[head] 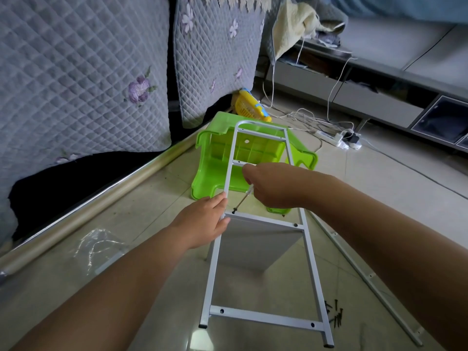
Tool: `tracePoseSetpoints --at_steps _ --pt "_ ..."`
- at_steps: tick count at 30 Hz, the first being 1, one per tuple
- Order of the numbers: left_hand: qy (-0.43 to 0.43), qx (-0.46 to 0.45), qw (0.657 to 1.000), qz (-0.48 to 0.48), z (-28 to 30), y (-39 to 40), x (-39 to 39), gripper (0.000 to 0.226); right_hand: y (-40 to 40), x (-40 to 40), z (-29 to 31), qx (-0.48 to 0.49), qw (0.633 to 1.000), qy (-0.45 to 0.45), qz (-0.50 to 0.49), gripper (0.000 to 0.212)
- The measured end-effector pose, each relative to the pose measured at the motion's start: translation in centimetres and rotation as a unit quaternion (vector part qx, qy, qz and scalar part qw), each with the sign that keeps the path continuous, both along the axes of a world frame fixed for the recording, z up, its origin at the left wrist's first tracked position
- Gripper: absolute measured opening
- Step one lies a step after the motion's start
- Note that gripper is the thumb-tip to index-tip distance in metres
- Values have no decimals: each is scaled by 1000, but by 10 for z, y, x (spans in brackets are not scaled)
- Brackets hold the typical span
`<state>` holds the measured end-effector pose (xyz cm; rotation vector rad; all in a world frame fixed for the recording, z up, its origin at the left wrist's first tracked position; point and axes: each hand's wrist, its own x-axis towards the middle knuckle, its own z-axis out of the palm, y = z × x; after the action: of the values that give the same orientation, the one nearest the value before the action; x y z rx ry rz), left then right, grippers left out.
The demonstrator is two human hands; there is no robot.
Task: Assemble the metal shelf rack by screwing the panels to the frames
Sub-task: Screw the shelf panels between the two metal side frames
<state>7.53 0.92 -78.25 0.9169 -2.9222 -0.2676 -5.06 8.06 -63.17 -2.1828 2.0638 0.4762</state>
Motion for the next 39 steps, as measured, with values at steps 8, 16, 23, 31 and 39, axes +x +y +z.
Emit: tracePoseSetpoints --at_steps 8,16,23,31,39 --pt "4 9 1000 2 0 2 0 60 3 5 -6 -44 997 64 -1 34" --pt "-7 7 1000 6 4 2 1 63 2 0 -2 -2 999 -22 -42 24" --pt "53 50 997 22 -2 6 1 50 -4 -7 -5 -46 997 31 -45 35" --pt "85 72 993 35 -9 4 -1 72 -3 6 -6 -29 996 75 -46 29" --pt "119 111 985 58 -6 8 -1 47 -13 12 8 45 994 89 -31 30"
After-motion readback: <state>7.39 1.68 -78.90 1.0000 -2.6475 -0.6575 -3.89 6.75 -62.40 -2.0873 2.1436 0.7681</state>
